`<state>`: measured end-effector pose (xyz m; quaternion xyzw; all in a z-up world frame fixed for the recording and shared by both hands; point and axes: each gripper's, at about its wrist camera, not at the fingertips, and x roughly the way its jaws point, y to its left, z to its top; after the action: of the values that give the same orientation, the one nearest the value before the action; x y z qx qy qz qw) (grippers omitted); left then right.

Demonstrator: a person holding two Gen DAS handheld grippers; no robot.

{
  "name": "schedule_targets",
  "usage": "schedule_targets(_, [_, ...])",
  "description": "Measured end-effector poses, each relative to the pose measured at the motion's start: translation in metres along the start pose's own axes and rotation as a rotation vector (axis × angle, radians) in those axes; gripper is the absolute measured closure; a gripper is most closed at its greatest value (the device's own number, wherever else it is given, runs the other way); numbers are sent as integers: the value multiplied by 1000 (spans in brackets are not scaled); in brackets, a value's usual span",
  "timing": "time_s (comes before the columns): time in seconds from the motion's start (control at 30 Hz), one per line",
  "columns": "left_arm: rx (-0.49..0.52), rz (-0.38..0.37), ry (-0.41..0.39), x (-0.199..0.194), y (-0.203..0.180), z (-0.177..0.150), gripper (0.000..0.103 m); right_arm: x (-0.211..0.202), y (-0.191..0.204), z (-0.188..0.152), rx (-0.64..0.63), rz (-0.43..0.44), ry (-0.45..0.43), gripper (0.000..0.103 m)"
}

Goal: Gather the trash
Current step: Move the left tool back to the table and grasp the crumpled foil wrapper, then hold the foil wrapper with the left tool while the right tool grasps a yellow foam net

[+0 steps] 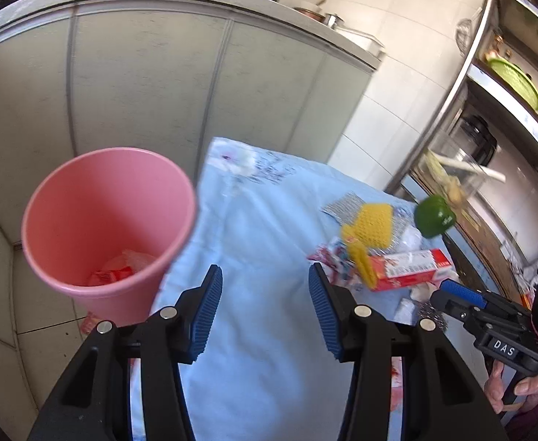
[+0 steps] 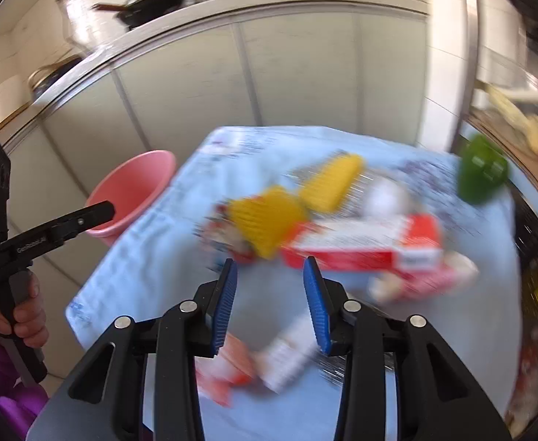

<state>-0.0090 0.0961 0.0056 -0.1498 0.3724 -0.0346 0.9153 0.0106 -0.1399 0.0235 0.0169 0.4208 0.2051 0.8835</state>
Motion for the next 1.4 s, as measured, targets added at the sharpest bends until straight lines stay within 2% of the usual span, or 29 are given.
schedule_targets(0.13, [33, -58, 38, 12, -25, 0, 55, -12, -31, -10, 57, -54, -14, 65])
schedule_targets(0.33, [63, -104, 125, 40, -57, -5, 58, -16, -60, -16, 119, -71, -26, 65])
schedule_targets(0.43, [84, -90, 152, 56, -70, -7, 59, -14, -65, -16, 131, -65, -26, 65])
schedule_targets(0.53, [104, -43, 181, 74, -77, -9, 61, -13, -66, -17, 131, -62, -23, 65])
schedule_targets(0.6, [103, -16, 205, 86, -79, -11, 65, -13, -67, -17, 130, -58, -22, 65])
schedule_targets(0.67, [91, -6, 228, 94, -76, -14, 75, -11, -66, -16, 124, -53, -20, 65])
schedule_targets(0.7, [90, -17, 219, 94, -76, -14, 77, -12, -64, -16, 120, -51, -21, 65])
schedule_targets(0.73, [100, -15, 208, 92, -77, -14, 83, -11, -63, -15, 115, -48, -20, 65])
schedule_targets(0.77, [112, -18, 197, 89, -78, -14, 99, -10, -61, -14, 108, -43, -18, 65])
schedule_targets(0.97, [133, -30, 136, 66, -71, -9, 100, -1, -46, -6, 77, 9, -2, 65])
schedule_targets(1.17, [96, -13, 112, 46, -48, -10, 100, 18, -19, 12, 24, 89, 25, 65])
schedule_targets(1.27, [71, 4, 99, 37, -34, -13, 100, 37, -4, 21, 22, 143, 69, 65])
schedule_targets(1.4, [48, 19, 71, 25, -19, -12, 100, 45, 0, 31, 7, 130, 75, 65])
